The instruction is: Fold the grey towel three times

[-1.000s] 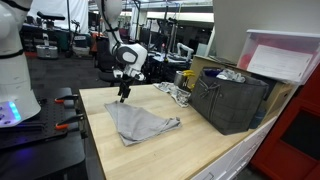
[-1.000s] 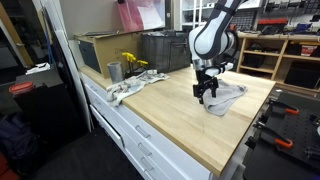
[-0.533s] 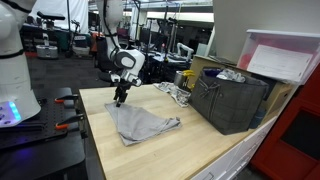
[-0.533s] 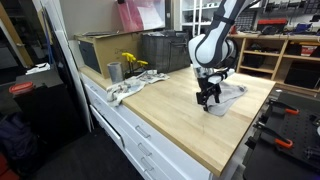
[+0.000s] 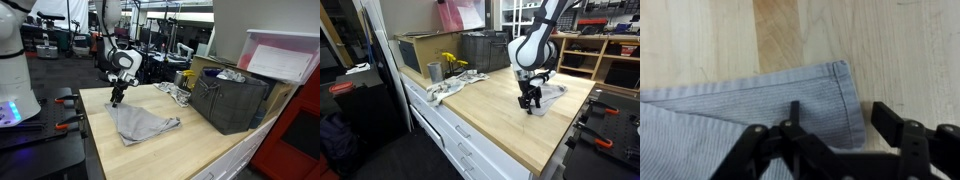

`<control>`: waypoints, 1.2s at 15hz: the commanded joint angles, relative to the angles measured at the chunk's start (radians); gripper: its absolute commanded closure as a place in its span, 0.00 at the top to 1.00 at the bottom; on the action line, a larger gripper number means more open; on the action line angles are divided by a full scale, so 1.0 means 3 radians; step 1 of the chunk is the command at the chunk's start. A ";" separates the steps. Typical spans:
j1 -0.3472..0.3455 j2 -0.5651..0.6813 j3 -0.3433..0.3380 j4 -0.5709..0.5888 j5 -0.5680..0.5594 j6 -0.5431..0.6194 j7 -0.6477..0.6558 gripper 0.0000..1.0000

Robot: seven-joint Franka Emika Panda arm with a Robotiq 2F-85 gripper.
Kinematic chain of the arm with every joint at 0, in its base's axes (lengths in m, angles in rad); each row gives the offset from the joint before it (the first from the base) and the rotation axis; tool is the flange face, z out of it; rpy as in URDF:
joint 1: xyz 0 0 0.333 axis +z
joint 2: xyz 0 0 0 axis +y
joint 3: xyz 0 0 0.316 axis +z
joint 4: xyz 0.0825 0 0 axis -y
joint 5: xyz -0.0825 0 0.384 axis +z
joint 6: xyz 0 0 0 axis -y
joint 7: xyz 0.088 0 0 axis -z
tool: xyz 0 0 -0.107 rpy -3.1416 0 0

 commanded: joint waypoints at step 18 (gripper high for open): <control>0.0039 -0.0380 -0.0434 0.0261 -0.0691 -0.0182 0.0062 0.01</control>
